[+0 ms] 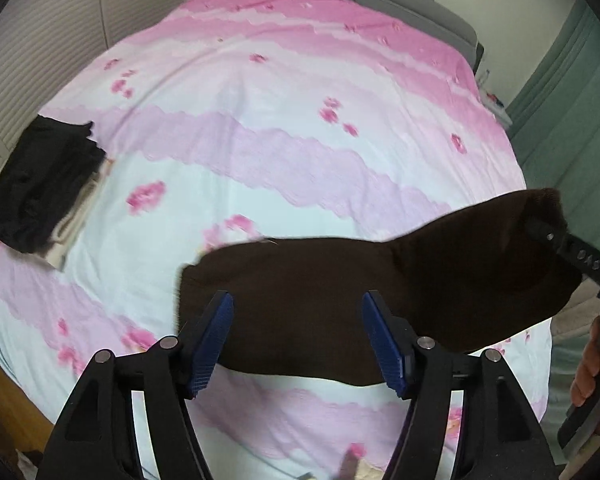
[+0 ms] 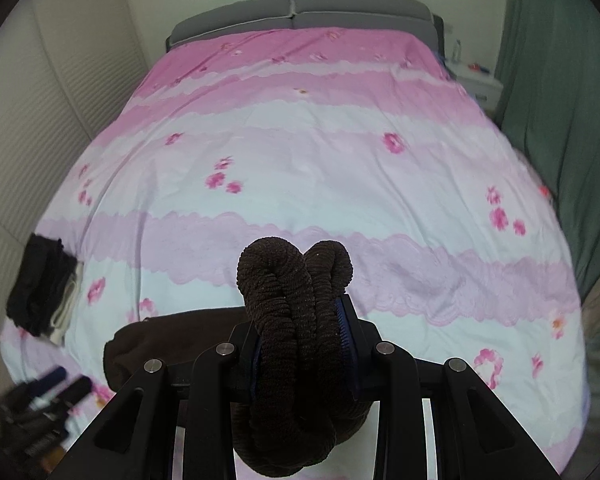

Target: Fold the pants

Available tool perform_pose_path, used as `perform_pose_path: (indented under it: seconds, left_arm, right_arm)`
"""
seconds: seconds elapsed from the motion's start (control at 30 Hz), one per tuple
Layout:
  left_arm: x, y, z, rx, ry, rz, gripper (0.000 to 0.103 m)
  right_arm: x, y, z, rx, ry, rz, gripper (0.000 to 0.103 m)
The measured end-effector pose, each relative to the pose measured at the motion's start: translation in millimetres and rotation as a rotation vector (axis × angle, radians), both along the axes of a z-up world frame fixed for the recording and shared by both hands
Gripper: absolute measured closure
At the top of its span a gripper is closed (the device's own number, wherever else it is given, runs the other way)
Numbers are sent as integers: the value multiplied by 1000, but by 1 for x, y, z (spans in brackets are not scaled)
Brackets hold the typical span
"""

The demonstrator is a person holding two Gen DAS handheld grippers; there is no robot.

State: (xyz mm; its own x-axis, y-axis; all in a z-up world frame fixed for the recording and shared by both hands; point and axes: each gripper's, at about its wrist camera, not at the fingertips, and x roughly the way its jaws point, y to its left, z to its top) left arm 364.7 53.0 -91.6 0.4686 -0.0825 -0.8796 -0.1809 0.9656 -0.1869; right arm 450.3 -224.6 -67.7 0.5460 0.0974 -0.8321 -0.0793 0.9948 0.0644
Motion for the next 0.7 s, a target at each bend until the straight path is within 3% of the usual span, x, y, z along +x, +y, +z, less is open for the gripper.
perform_pose_path:
  seconds: [0.27, 0.5, 0.7]
  left_arm:
    - [-15, 86, -17, 15, 52, 12, 37]
    - [-16, 149, -36, 29, 82, 50, 37]
    - [-17, 188, -52, 10, 115, 101, 37]
  right_arm:
    - [-6, 124, -8, -127, 21, 107, 71]
    - [-13, 233, -49, -244, 72, 232, 71]
    - [-14, 287, -84, -301, 137, 292, 71]
